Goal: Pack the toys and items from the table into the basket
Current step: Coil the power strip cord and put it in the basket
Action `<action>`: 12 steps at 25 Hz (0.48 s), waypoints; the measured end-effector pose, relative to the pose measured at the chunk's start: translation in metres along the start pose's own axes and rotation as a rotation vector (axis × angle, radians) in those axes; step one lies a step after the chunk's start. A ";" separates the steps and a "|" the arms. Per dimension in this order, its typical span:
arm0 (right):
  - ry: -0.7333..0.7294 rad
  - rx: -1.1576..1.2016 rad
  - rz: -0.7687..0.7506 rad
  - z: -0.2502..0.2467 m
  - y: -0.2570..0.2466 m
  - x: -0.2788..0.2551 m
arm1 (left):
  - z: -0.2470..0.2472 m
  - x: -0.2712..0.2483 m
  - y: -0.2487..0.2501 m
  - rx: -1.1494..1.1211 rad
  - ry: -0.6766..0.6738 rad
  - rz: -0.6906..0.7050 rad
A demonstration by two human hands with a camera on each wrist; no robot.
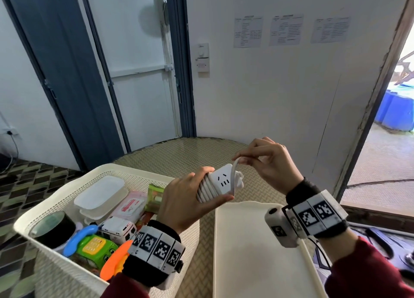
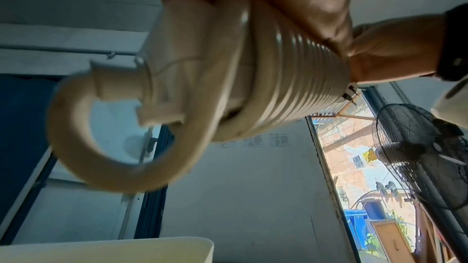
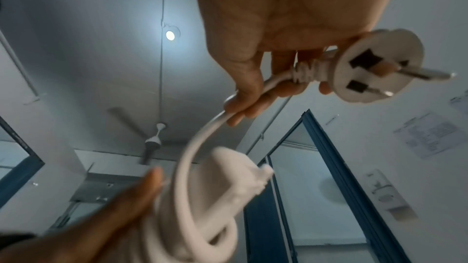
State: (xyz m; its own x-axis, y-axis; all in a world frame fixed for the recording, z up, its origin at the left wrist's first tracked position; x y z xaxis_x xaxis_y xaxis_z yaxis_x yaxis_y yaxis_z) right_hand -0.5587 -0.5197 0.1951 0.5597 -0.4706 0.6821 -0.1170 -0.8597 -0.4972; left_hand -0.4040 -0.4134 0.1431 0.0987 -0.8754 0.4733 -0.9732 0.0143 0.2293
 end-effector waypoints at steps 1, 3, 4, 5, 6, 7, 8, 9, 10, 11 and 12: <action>-0.037 0.008 -0.011 0.006 -0.002 0.001 | -0.001 -0.001 0.005 0.029 -0.010 0.024; -0.105 0.018 -0.021 0.019 -0.008 0.001 | -0.001 -0.006 0.015 0.047 -0.020 0.067; -0.112 0.052 0.011 0.022 -0.009 0.001 | -0.002 -0.010 0.018 0.014 0.001 0.066; -0.095 0.115 0.067 0.022 -0.007 0.002 | -0.005 -0.012 0.018 -0.042 0.037 0.047; -0.065 0.186 0.131 0.021 -0.003 0.002 | -0.007 -0.013 0.016 -0.092 0.059 0.019; -0.036 0.242 0.191 0.020 0.002 0.001 | -0.008 -0.014 0.015 -0.118 0.064 0.008; -0.021 0.285 0.241 0.021 0.007 -0.001 | -0.008 -0.015 0.015 -0.117 0.054 0.020; -0.022 0.338 0.288 0.023 0.013 -0.004 | -0.007 -0.017 0.016 -0.110 0.046 0.048; -0.033 0.413 0.332 0.028 0.018 -0.006 | -0.007 -0.017 0.016 -0.103 0.034 0.075; -0.055 0.499 0.369 0.033 0.021 -0.009 | -0.006 -0.018 0.016 -0.103 0.022 0.095; -0.077 0.572 0.386 0.039 0.022 -0.011 | -0.004 -0.020 0.015 -0.114 0.014 0.104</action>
State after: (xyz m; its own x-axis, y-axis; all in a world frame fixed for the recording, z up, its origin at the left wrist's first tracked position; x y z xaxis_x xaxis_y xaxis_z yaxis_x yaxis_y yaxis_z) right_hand -0.5357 -0.5253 0.1556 0.6245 -0.6880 0.3697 0.1196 -0.3835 -0.9157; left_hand -0.4196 -0.3936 0.1406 0.0021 -0.8594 0.5113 -0.9486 0.1600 0.2729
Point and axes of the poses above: each hand's wrist, its own x-axis towards the middle knuckle, its own z-axis out of the palm, y = z × x, the point moved 6 cm from there along x, towards the middle knuckle, and after that the axes turned 3 degrees about -y, right-handed, at the moved point
